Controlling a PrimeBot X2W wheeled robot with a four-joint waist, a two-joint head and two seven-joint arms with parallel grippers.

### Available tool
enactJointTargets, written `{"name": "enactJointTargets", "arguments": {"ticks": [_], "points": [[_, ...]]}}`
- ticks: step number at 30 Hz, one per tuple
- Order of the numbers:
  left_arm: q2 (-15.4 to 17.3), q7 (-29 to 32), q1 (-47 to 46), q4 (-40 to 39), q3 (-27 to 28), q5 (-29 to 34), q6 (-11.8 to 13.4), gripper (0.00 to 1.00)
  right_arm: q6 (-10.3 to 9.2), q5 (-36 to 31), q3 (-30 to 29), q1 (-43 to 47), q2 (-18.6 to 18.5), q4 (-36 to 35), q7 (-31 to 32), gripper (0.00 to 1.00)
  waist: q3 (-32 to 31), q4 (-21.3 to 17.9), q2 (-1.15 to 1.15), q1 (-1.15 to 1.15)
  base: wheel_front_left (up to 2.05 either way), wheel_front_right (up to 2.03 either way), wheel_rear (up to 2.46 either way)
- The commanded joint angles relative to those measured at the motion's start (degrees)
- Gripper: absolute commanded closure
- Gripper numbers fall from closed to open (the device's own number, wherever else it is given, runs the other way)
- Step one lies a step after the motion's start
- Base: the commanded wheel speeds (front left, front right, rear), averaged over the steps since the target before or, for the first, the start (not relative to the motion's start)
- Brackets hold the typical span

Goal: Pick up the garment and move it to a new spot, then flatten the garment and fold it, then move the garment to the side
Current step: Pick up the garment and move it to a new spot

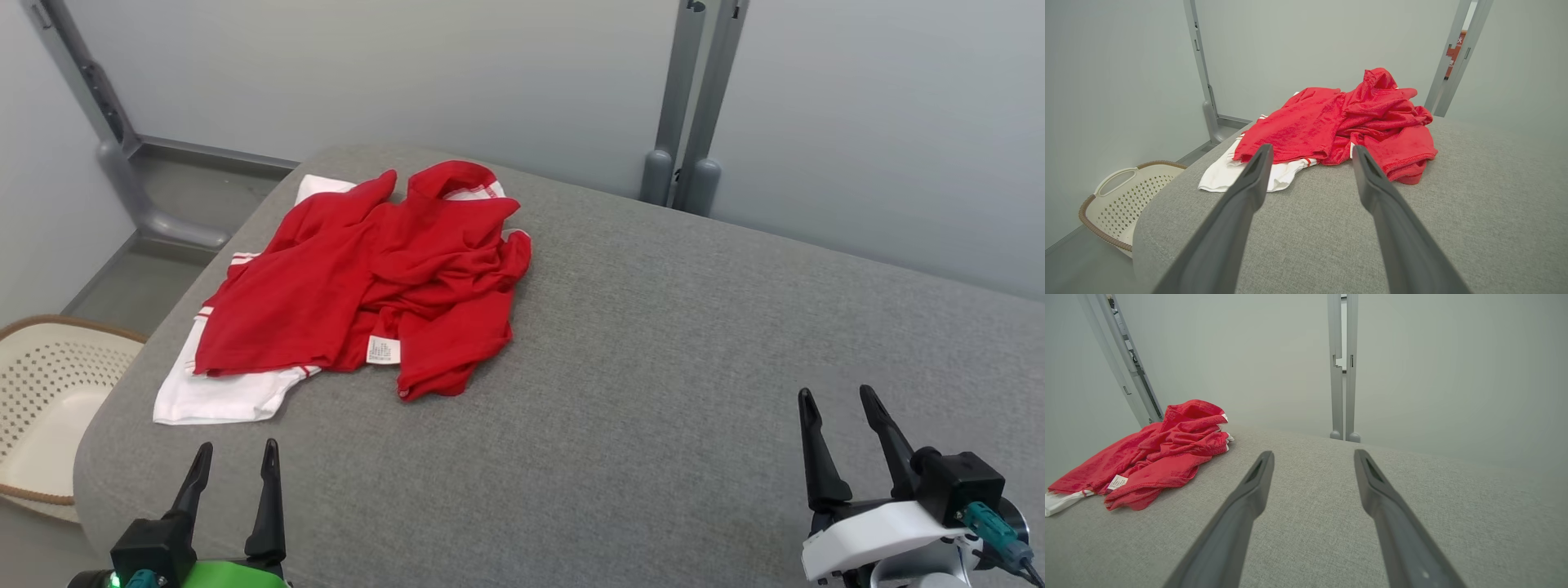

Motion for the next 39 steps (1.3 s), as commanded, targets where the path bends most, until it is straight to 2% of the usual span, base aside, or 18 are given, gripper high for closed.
{"name": "enactJointTargets", "arguments": {"ticks": [1, 39], "points": [[0.2, -0.2, 0.4, -0.4, 0.4, 0.3, -0.1, 0.0, 0.02, 0.2, 0.2, -0.7, 0.0, 0.2, -0.2, 0.0, 0.1, 2.4, 0.0, 0.0, 0.0, 0.0, 0.0], [-0.8, -0.2, -0.3, -0.9, 1.1, 0.7, -0.1, 0.0, 0.02, 0.9, 0.9, -0.6, -0.5, 0.8, -0.2, 0.0, 0.4, 2.6, 0.0, 0.0, 0.0, 0.0, 0.0]]}}
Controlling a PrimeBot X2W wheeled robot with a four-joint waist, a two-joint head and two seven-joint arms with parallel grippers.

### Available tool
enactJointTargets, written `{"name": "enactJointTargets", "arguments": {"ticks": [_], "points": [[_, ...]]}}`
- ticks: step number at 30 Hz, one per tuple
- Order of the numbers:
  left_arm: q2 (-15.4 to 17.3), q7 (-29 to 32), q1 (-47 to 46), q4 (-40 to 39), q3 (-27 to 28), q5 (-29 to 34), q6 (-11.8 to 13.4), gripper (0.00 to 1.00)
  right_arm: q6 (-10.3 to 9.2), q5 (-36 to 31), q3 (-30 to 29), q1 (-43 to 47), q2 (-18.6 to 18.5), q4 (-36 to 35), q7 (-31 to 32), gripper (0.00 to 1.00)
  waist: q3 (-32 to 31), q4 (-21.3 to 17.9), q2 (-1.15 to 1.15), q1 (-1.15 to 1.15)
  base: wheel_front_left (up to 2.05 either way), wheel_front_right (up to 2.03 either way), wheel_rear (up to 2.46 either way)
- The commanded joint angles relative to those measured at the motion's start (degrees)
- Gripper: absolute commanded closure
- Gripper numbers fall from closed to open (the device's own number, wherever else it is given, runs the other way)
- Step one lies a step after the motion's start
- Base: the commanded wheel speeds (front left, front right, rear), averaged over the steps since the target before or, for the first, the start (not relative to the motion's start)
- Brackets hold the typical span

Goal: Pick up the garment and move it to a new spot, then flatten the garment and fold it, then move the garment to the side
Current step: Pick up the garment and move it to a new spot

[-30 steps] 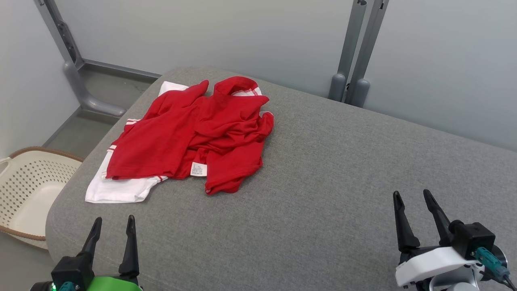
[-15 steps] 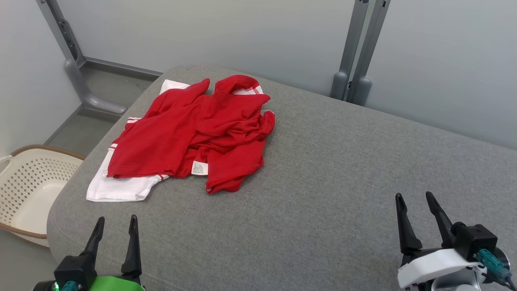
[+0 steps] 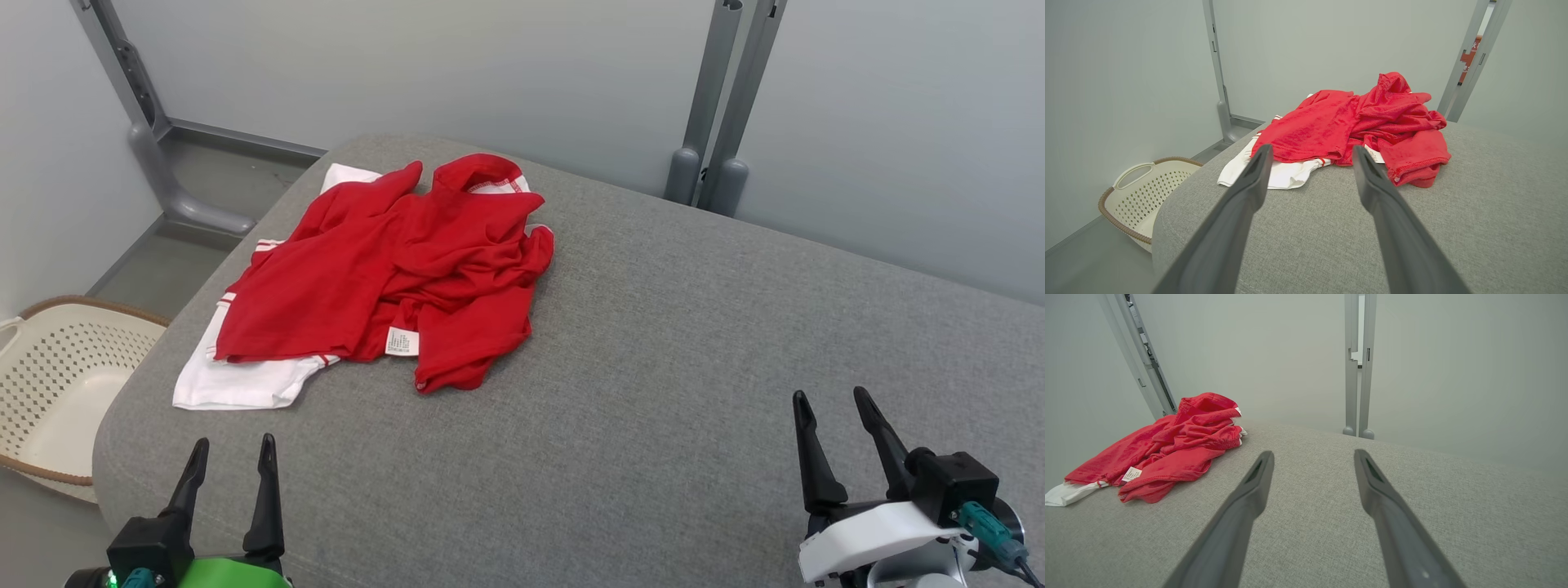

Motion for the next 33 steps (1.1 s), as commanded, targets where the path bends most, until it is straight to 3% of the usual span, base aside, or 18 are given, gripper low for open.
{"name": "enactJointTargets", "arguments": {"ticks": [1, 33], "points": [[0.0, -0.2, -0.2, -0.1, -0.1, 0.2, -0.1, 0.0, 0.02, 0.5, 0.0, -0.1, -0.2, 0.1, -0.2, 0.0, 0.0, 0.0, 0.0, 0.0, 0.0, 0.0, 0.0], [1.0, -0.2, -1.1, 1.0, -1.1, -0.2, -0.1, 0.0, 0.02, 0.5, -0.9, 1.5, 0.4, -0.4, -0.2, 0.0, -0.7, -0.5, 0.0, 0.0, 0.0, 0.0, 0.0]]}}
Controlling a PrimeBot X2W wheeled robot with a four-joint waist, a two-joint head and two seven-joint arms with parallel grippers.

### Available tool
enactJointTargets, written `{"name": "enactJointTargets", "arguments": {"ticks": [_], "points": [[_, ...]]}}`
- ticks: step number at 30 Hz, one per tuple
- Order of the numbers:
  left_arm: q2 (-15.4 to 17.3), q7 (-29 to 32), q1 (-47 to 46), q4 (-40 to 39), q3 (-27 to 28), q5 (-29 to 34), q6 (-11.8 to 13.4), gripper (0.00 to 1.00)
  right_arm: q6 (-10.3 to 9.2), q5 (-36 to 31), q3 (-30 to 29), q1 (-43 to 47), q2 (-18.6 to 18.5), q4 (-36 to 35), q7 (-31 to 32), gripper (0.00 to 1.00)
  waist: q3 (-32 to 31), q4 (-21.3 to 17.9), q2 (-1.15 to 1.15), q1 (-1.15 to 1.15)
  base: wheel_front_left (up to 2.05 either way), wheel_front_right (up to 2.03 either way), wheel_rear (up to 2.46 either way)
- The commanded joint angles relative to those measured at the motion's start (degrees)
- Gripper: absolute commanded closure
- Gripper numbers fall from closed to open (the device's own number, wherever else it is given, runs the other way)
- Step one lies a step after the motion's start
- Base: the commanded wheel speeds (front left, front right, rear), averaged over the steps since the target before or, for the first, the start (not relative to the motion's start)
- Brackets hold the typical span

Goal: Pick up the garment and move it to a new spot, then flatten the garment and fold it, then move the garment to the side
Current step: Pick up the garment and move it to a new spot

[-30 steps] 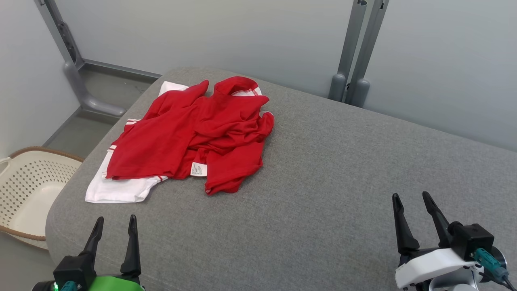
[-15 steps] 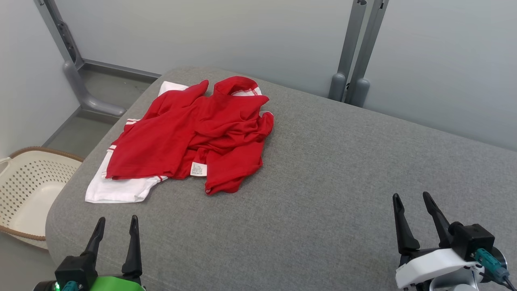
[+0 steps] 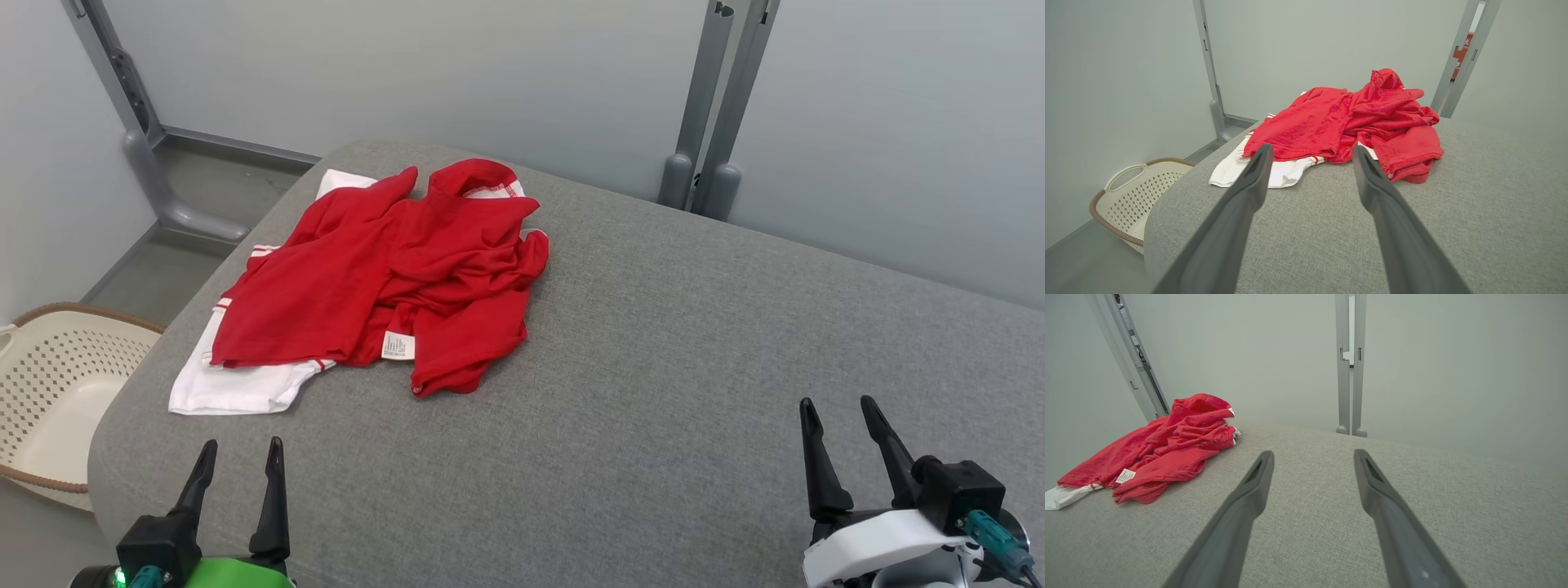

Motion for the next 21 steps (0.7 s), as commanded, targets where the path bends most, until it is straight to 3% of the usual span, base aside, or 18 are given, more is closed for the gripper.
{"name": "enactJointTargets", "arguments": {"ticks": [1, 7, 21], "points": [[0.6, -0.2, -1.1, 0.3, -0.1, -0.3, -0.1, 0.0, 0.02, 0.2, -0.2, 0.5, 0.1, -0.1, -0.2, 0.0, -0.1, -0.1, 0.0, 0.0, 0.0, 0.0, 0.0], [1.8, -0.2, -4.5, 2.8, -1.7, -1.1, -0.1, 0.0, 0.02, -0.2, 0.1, -1.2, -0.1, -1.0, -0.2, 0.0, 2.1, -2.0, 0.0, 0.0, 0.0, 0.0, 0.0], [5.2, 4.3, -32.3, 15.1, -10.3, -8.9, -0.1, 0.0, 0.02, -1.0, 3.4, -16.2, -5.7, -3.3, -0.2, 0.0, 27.3, -11.3, 0.0, 0.0, 0.0, 0.0, 0.0]]}}
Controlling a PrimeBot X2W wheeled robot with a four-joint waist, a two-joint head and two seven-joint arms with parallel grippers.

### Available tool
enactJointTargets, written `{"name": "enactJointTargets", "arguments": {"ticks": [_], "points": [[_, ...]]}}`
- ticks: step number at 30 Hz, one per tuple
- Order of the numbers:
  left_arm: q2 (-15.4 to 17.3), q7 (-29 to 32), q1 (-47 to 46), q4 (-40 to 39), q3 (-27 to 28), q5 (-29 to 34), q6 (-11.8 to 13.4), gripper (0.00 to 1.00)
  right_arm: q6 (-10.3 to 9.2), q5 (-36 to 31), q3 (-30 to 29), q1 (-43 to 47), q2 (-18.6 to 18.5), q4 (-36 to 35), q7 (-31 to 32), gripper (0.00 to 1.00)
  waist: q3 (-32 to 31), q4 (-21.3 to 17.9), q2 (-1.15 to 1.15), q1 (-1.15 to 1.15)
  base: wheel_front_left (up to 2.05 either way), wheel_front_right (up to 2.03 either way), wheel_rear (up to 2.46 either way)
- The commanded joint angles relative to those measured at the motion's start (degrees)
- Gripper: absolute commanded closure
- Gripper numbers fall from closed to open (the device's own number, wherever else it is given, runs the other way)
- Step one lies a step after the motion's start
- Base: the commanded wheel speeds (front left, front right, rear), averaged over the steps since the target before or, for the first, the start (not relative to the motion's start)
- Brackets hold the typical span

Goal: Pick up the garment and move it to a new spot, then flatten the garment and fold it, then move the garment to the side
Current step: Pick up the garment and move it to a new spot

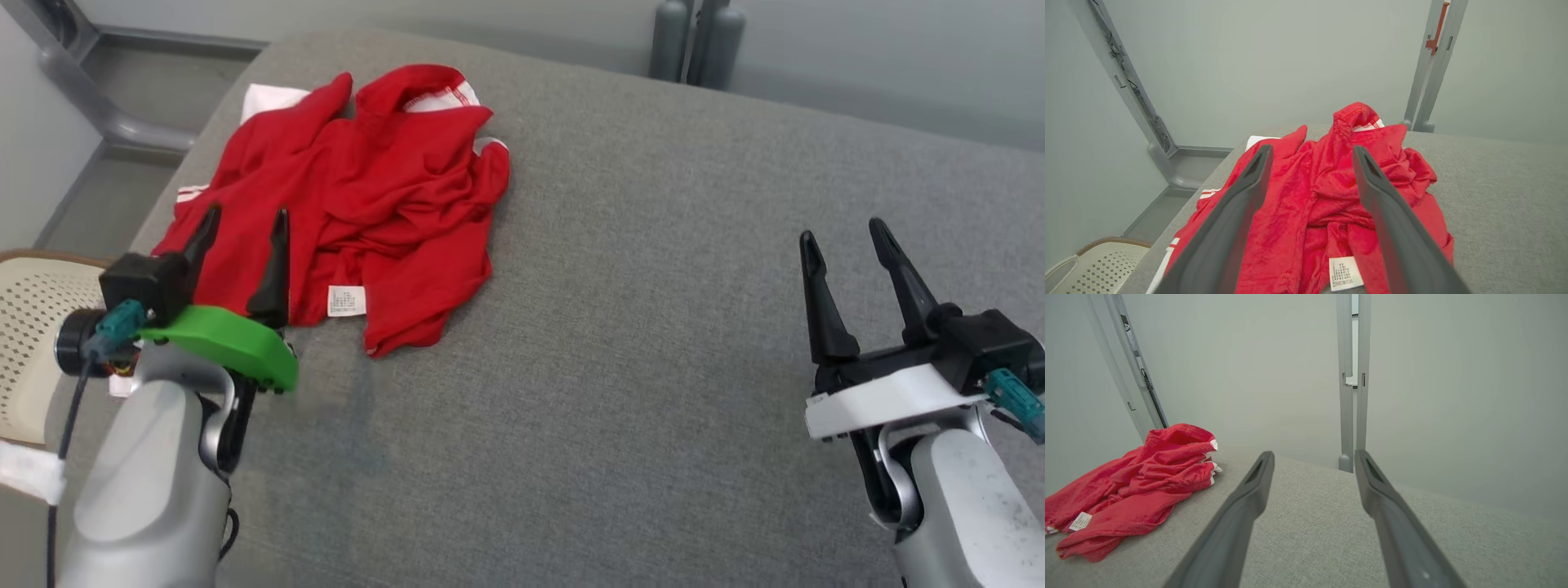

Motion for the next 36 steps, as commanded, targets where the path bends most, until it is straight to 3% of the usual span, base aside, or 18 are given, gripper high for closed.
{"name": "enactJointTargets", "arguments": {"ticks": [1, 6, 18, 20, 21, 31, 36], "points": [[0.4, 0.6, -3.3, 1.4, -0.6, -1.8, -0.1, 0.0, 0.0, 0.1, 0.3, -2.0, -0.5, 0.0, -0.2, 0.0, 14.7, -8.7, 0.0, 0.0, 0.0, 0.0, 0.0], [2.3, 2.4, -9.9, 6.5, -2.7, -5.3, -0.1, 0.0, 0.0, 0.3, 1.6, -5.0, -0.4, 0.5, -0.2, 0.0, 17.8, -11.1, 0.0, 0.0, 0.0, 0.0, 0.0], [7.2, 14.2, -17.3, 16.6, -12.7, -13.0, 0.0, 0.0, 0.01, 0.6, 2.4, -7.1, 0.3, 0.6, -0.2, 0.0, 19.2, -14.8, 0.0, 0.0, 0.0, 0.0, 0.0], [7.2, 14.8, -17.4, 17.5, -13.8, -14.3, 0.0, 0.64, 0.01, 0.7, 2.3, -7.1, 0.6, 0.8, -0.2, 0.0, 18.8, -15.1, 0.0, 0.0, 0.0, 0.0, 0.0], [7.3, 14.7, -17.3, 17.7, -14.3, -14.8, 0.0, 1.0, 0.0, 0.7, 2.2, -6.9, 0.8, 0.9, -0.2, 0.0, 18.4, -15.2, 0.0, 0.0, 0.0, 0.0, 0.0], [10.5, 9.3, -14.0, 12.0, -17.2, -17.7, -0.1, 1.0, 0.01, 1.5, 1.4, -2.8, 2.6, 2.5, -0.2, 0.0, 11.7, -15.1, 0.0, 0.0, 0.0, 0.0, 0.0], [11.0, 9.0, -11.3, 4.4, -17.6, -17.6, 0.9, 1.0, 0.0, 1.8, 0.7, -0.1, 3.3, 2.8, -0.2, 0.0, 7.1, -14.8, 0.0, 0.0, 0.0, 0.0, 0.0]]}}
